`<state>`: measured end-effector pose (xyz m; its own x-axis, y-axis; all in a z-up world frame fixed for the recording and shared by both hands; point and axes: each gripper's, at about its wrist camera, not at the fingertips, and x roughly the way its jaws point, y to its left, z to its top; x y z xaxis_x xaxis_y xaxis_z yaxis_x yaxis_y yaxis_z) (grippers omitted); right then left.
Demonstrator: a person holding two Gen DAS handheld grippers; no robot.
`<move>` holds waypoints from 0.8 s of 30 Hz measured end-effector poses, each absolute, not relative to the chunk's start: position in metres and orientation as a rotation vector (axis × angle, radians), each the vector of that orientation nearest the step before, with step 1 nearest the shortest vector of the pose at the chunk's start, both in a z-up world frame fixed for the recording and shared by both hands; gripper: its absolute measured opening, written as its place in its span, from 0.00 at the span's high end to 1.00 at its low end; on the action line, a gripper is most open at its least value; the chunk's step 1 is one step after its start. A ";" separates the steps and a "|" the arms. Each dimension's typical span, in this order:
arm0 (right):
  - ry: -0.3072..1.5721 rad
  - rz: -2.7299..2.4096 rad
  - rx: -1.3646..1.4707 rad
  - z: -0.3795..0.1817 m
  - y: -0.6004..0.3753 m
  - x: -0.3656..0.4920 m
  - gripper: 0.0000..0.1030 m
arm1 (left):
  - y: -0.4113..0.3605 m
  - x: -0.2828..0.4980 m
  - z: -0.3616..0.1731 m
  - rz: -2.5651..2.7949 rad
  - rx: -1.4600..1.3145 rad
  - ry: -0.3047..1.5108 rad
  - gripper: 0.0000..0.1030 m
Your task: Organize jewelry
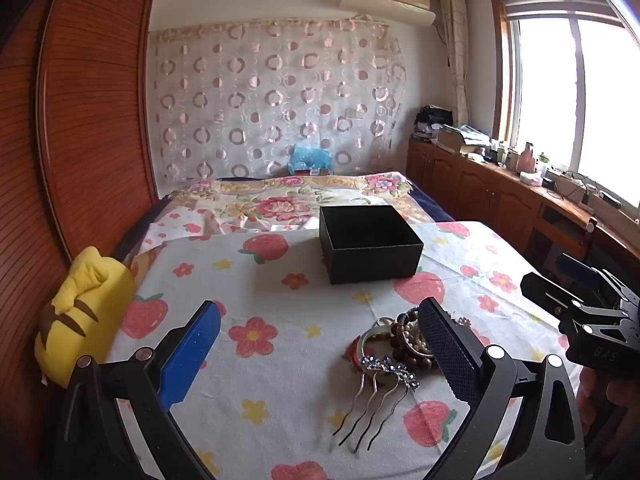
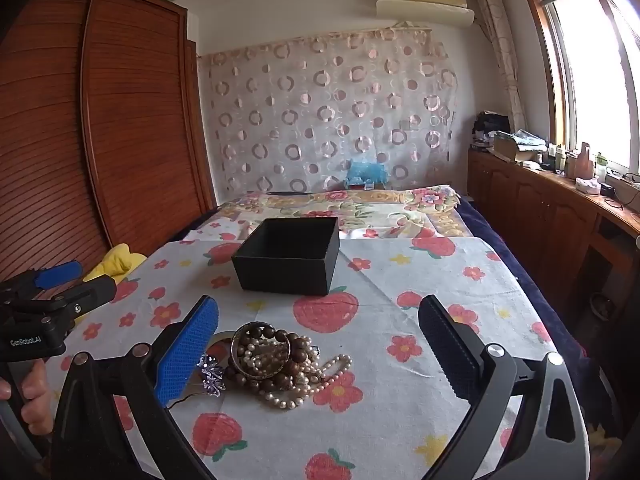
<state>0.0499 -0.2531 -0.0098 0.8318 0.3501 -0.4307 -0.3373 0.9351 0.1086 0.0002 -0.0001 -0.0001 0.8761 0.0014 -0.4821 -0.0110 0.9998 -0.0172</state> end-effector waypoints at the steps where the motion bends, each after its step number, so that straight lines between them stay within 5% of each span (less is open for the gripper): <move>1: 0.471 0.365 0.028 -0.010 -0.253 0.051 0.02 | 0.000 0.000 0.000 0.006 -0.020 0.504 0.07; 24: 0.467 0.367 0.034 -0.010 -0.253 0.051 0.02 | 0.000 0.000 0.000 0.007 -0.018 0.500 0.07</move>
